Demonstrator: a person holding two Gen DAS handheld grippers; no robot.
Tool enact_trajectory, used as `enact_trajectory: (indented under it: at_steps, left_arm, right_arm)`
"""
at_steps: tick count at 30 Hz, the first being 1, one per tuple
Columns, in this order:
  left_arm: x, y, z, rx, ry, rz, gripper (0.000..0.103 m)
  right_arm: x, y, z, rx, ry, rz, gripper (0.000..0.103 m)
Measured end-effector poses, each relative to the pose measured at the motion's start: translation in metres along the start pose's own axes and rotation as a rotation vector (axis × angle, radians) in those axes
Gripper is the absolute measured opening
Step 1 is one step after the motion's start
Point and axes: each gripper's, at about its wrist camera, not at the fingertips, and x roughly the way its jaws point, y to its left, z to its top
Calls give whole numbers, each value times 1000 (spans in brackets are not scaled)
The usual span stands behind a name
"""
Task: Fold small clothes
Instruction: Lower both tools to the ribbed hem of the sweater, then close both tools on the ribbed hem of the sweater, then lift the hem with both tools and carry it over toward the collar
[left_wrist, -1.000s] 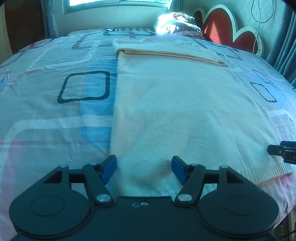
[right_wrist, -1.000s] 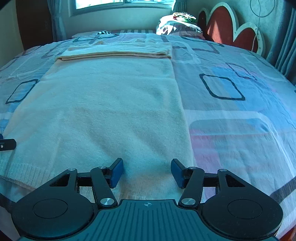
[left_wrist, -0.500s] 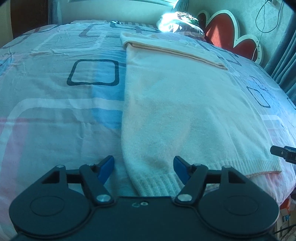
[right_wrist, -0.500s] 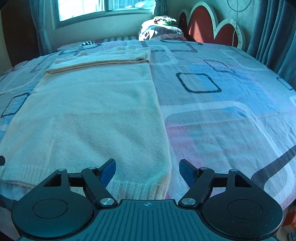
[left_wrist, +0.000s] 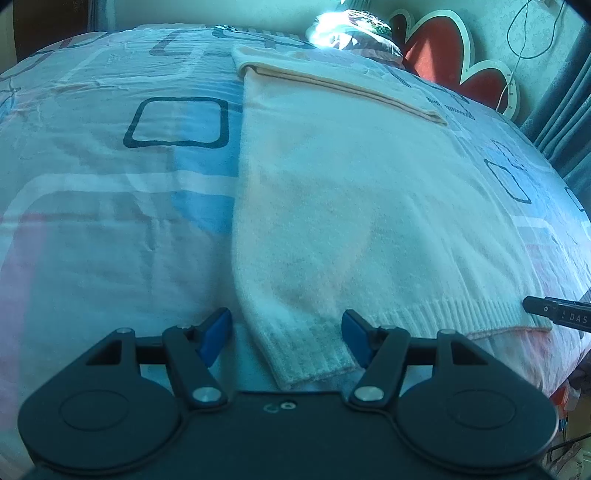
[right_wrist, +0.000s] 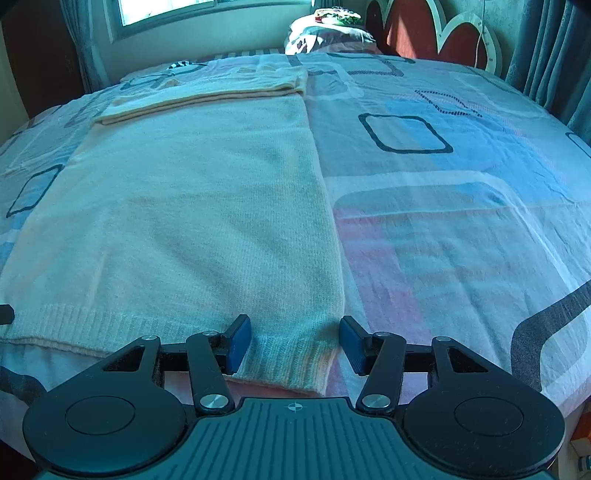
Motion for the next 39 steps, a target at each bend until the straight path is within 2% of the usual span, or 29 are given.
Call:
enact_trajectory:
  at_steps: [4,5,6,9,14,19,27,29,34,35,37,39]
  left_arm:
    - [1,-2,0,-2,6,-5,46]
    - [1,-3,1,1,8,-6,39]
    - [2,-3,2,0,12,-11,35]
    - [4,-3,6,-18,36,-39,13]
    - [6,-6,13,-20,43,-59,9]
    - [0,-12,26,-18,4,-75,8]
    - [-9,-21,62,-2,-99,-83,7]
    - [-10,-22,77,-6,-129,-96,7]
    - [2,-25,114,-11,-182,-115,7]
    - [6,-26,120,-8,-178,-115,7]
    - [13,-28,127,-13,-177,-116,7]
    - [15,-29,126,-11,-172,-119,7]
  right_arm:
    - [2,-5,0,-12,22,2,54]
    - [2,-5,1,-11,28,17,47]
    - [1,-4,3,-11,34,38,35]
    - [3,-1,7,-19,50,64,23]
    - [4,-11,17,51,75,151,19]
    - [-1,-17,32,82,65,210,13]
    - [-5,-20,70,70,-28,230,6]
    - [-1,-23,88,73,-64,234,0]
    - [10,-27,131,82,-123,259,0]
    - [13,-27,137,69,-114,260,0]
    - [21,-29,144,39,-44,295,0]
    - [25,-33,134,-2,29,293,1]
